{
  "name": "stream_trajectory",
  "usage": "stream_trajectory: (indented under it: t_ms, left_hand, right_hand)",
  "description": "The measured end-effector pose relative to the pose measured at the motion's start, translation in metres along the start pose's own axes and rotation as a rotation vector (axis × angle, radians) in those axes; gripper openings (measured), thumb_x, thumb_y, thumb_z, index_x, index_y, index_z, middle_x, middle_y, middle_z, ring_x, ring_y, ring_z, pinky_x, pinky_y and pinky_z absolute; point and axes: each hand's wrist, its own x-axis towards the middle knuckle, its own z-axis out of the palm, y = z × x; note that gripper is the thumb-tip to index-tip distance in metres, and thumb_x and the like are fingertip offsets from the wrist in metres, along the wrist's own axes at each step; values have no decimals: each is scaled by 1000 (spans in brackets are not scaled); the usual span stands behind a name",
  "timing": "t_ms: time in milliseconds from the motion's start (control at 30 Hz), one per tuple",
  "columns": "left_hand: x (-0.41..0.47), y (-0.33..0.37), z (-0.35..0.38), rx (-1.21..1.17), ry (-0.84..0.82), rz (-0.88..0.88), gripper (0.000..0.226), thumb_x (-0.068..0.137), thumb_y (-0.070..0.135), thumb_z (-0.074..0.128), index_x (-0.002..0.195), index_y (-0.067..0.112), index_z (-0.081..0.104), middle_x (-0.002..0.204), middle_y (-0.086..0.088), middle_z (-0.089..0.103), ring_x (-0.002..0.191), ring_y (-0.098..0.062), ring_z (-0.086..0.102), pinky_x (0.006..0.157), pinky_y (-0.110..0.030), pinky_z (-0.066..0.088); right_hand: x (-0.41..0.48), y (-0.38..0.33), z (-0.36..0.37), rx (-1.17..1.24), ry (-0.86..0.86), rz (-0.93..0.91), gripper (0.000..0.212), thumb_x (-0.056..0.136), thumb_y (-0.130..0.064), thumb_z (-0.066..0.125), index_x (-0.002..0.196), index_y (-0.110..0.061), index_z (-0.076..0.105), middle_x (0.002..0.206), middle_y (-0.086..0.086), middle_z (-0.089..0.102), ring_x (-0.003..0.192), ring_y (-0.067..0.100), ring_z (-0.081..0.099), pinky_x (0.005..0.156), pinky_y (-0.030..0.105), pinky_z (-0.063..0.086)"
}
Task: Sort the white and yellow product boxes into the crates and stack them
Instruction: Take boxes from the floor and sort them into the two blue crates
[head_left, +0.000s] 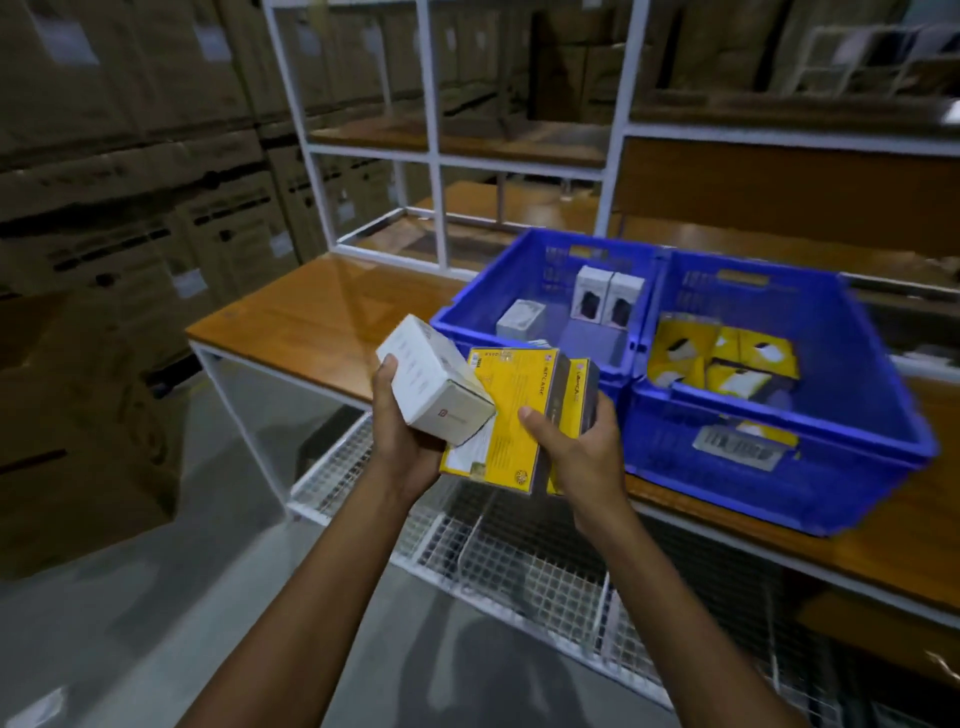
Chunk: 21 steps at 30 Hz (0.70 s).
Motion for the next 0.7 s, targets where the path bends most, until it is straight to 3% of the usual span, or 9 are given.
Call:
stream_trajectory:
  t_ms: [100, 200, 333, 400, 500, 567, 633, 700]
  left_hand:
    - [51, 0, 19, 9, -62, -46, 71, 89, 65, 46, 144, 18, 48, 126, -18, 57, 98, -29, 60, 83, -40, 48]
    - [96, 3, 40, 26, -118, -147, 70, 89, 67, 42, 142, 21, 50, 119, -14, 61, 88, -24, 64, 75, -35, 51]
    - [141, -4, 70, 25, -163, -304, 71, 87, 71, 41, 133, 19, 60, 113, -14, 66, 90, -27, 64, 79, -37, 48]
    - [160, -6, 79, 23, -182, -376, 62, 88, 67, 41, 114, 18, 68, 101, -13, 69, 87, -30, 64, 79, -37, 47]
    - [183, -9, 91, 8, -144, -480, 46, 85, 59, 46, 82, 19, 69, 82, -9, 68, 75, -30, 64, 76, -37, 49]
    - [195, -13, 99, 20, -83, -514, 43, 82, 54, 48, 72, 18, 68, 74, -8, 67, 70, -30, 62, 73, -36, 47]
    - [209, -18, 107, 16, -19, -532, 43, 81, 58, 50, 74, 19, 67, 79, -7, 66, 74, -30, 62, 75, -37, 47]
    - [226, -22, 118, 7, 56, -535, 50, 83, 67, 50, 90, 21, 66, 94, -9, 65, 88, -32, 62, 87, -43, 48]
  right_hand:
    - [33, -14, 3, -45, 125, -19, 85, 58, -56, 87, 128, -22, 54, 110, -5, 72, 98, 16, 70, 90, 50, 57]
    - [58, -24, 7, -139, 226, -44, 115, 48, -77, 81, 141, -22, 43, 125, -2, 65, 111, 20, 65, 95, 49, 54]
    - [81, -31, -1, -173, 356, -95, 84, 69, -46, 85, 138, -21, 43, 108, -12, 65, 95, 6, 65, 83, 34, 56]
    - [90, -31, -6, -169, 417, -85, 82, 71, -42, 85, 139, -21, 42, 109, -10, 65, 96, 8, 65, 84, 37, 56]
    - [104, -33, -11, -153, 486, -61, 95, 63, -56, 85, 141, -23, 42, 113, -8, 67, 101, 13, 66, 88, 45, 57]
    - [112, -37, -15, -176, 519, -54, 106, 51, -70, 79, 140, -25, 43, 116, -7, 67, 103, 17, 66, 88, 48, 57]
    - [123, -39, -20, -168, 520, -37, 109, 46, -74, 76, 139, -27, 43, 115, -7, 67, 102, 18, 67, 88, 48, 57]
    - [136, -41, -26, -127, 526, -7, 108, 45, -73, 76, 137, -28, 45, 113, -8, 68, 101, 18, 67, 89, 49, 56]
